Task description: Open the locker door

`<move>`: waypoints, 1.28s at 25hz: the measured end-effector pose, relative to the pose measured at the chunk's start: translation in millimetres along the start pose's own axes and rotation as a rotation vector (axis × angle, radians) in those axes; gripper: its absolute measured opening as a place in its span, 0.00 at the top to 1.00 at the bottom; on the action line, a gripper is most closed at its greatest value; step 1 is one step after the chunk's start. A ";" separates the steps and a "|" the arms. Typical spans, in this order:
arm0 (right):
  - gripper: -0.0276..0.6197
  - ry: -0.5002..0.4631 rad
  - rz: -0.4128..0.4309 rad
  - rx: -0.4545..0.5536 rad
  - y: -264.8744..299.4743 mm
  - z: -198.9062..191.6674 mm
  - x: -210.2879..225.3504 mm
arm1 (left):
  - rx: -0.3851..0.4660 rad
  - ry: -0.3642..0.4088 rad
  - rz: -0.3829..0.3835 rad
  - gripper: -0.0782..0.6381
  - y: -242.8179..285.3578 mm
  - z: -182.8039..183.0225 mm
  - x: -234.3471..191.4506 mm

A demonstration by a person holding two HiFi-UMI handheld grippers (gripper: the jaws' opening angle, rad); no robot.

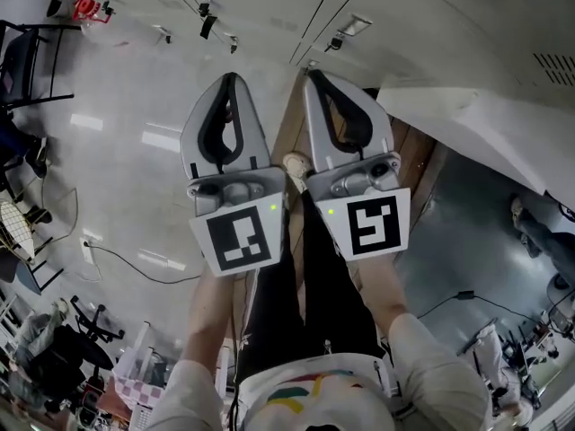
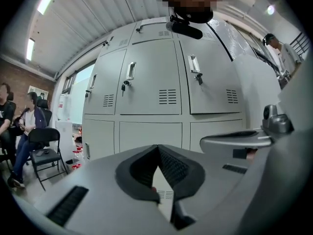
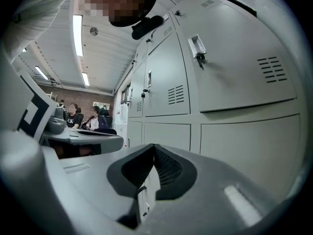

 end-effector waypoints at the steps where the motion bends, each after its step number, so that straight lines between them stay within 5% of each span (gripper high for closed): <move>1: 0.95 0.004 -0.008 0.002 0.9 -4.5 2.4 | -0.010 0.005 -0.005 0.87 0.7 -5.1 1.1; 11: 0.93 -0.007 -0.098 -0.059 13.1 -43.4 42.3 | -0.034 -0.023 -0.008 0.87 5.8 -19.7 5.3; 18: 0.73 0.014 -0.213 -0.136 35.7 -95.2 88.5 | -0.035 -0.042 -0.047 0.87 4.7 -24.4 11.3; 32: 0.72 0.200 -0.354 -0.189 62.3 -136.2 125.7 | -0.072 -0.033 -0.083 0.87 3.1 -41.7 22.4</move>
Point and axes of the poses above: the fingertips, and each gripper's own axes: y forward along the fingers, x to its right, z out of its top, the point moved 1 cm from there along -y, backward along the fingers, and after that the axes turned 1 degree about x, right-handed, at the moved point
